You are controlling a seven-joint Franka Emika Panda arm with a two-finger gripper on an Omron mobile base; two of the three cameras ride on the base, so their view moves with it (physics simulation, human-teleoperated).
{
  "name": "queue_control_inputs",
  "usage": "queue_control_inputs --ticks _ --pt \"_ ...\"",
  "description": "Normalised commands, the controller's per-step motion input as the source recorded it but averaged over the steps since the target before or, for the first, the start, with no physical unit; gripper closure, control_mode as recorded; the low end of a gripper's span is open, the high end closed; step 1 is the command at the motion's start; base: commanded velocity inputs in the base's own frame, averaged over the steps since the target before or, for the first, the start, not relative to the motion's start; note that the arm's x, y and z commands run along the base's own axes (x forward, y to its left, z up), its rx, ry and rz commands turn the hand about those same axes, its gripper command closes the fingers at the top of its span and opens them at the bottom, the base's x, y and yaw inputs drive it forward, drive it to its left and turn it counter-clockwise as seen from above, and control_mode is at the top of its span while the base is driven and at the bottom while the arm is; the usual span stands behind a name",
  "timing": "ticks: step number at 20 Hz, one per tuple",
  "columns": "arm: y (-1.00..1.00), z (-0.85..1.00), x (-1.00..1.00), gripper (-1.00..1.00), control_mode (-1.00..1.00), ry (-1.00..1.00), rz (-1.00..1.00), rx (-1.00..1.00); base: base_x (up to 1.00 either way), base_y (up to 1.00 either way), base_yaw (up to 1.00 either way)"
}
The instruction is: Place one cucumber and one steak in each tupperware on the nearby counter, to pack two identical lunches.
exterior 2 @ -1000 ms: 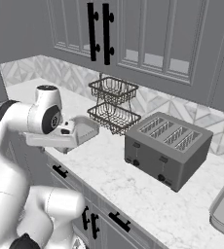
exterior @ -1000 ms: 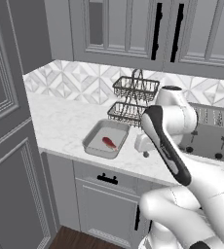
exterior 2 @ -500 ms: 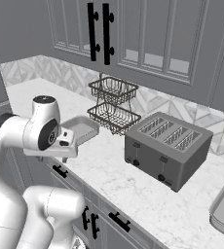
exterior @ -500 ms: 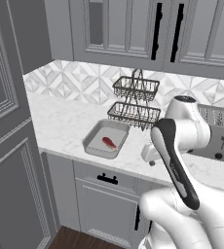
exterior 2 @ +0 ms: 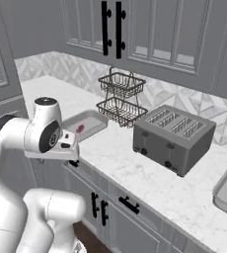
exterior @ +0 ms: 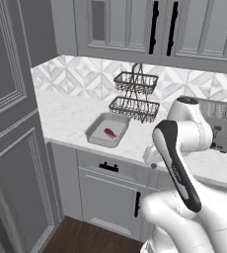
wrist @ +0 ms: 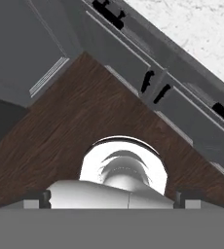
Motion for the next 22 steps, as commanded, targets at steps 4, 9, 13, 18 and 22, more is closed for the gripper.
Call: queue_control_inputs --ticks 4,9,13,18,22 --pt "0.0 0.0 0.0 -1.0 1.0 0.0 0.0 0.0 -0.88 0.26 0.19" --pt "0.0 0.0 0.0 -1.0 1.0 0.0 0.0 0.0 -0.36 0.28 0.43" --pt "0.0 0.0 0.0 -1.0 1.0 0.0 0.0 0.0 -0.18 0.25 0.6" --pt "0.0 0.0 0.0 -1.0 1.0 0.0 0.0 0.0 -0.19 0.43 0.65" --pt "0.0 0.0 0.0 -1.0 1.0 0.0 0.0 0.0 -0.18 0.46 0.67"
